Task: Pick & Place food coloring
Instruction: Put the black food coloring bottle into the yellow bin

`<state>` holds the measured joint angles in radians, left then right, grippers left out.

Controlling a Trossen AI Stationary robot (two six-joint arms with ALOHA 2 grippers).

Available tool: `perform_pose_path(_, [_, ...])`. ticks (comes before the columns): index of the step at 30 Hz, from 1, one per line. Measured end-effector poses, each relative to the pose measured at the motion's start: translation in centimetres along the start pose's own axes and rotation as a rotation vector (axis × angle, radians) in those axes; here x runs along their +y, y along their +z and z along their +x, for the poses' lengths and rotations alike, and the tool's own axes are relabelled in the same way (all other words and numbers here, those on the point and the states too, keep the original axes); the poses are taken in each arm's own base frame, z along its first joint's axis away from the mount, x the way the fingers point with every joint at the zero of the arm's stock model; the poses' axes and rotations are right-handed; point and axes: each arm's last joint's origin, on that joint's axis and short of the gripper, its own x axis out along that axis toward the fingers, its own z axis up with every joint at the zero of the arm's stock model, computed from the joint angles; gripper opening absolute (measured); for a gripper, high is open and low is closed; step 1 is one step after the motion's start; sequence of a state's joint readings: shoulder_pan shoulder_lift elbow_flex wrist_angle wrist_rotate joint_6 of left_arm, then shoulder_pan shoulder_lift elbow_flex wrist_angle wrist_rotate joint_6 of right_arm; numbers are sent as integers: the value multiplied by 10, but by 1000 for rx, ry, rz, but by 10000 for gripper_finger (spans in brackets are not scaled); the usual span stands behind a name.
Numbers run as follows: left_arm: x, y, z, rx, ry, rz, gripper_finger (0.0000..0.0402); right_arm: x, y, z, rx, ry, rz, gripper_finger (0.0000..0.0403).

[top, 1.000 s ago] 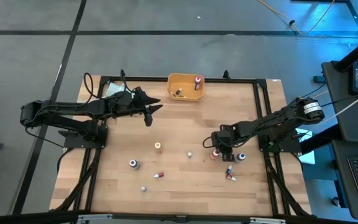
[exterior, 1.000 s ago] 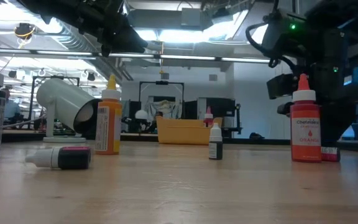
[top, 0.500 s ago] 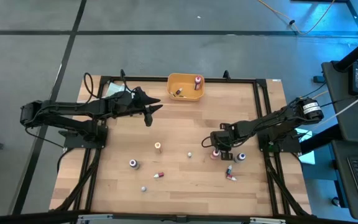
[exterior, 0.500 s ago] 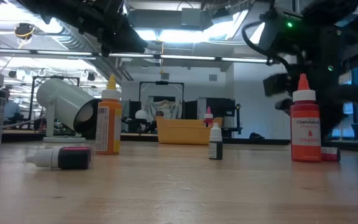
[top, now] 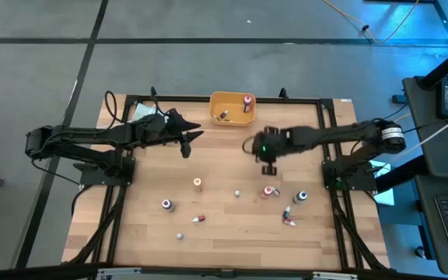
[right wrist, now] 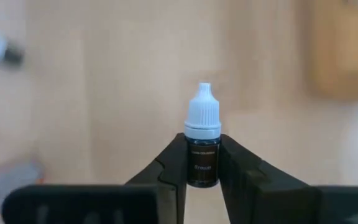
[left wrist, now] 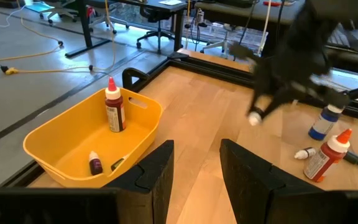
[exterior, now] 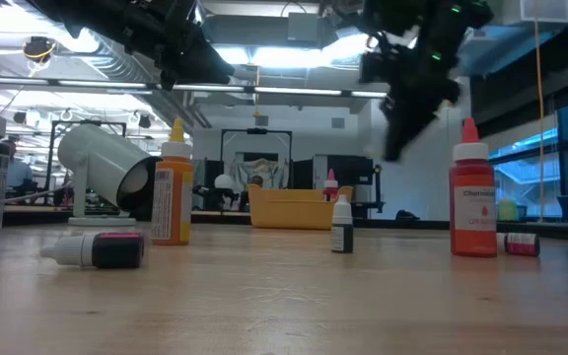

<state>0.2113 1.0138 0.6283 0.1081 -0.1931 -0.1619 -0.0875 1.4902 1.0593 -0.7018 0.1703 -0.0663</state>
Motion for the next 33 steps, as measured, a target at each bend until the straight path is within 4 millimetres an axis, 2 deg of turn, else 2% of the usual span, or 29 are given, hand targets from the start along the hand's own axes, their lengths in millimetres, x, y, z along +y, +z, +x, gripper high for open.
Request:
perform_pose_path(3, [0, 0, 0, 0, 0, 0, 128, -24, 19, -13, -99, -40, 29, 73])
perform_pose_path(8, [0, 0, 0, 0, 0, 0, 128, -60, 49, -32, -362, -123, 121, 79])
perform_pose_path(12, [0, 0, 0, 0, -1, -2, 128, -79, 62, -35, -543, -120, 162, 82])
perform_pose_path(17, [0, 0, 0, 0, -2, -8, 127, -99, 70, -17, -589, -155, 202, 79])
perform_pose_path(21, [0, 0, 0, 1, -2, -8, 127, -119, 82, 0, -498, -163, 233, 79])
perform_pose_path(27, [0, 0, 0, 1, -1, -8, 127, -152, 112, 26, -358, -152, 265, 79])
perform_pose_path(33, [0, 0, 0, 1, -1, -12, 127, -179, 125, 67, -224, -81, 297, 79])
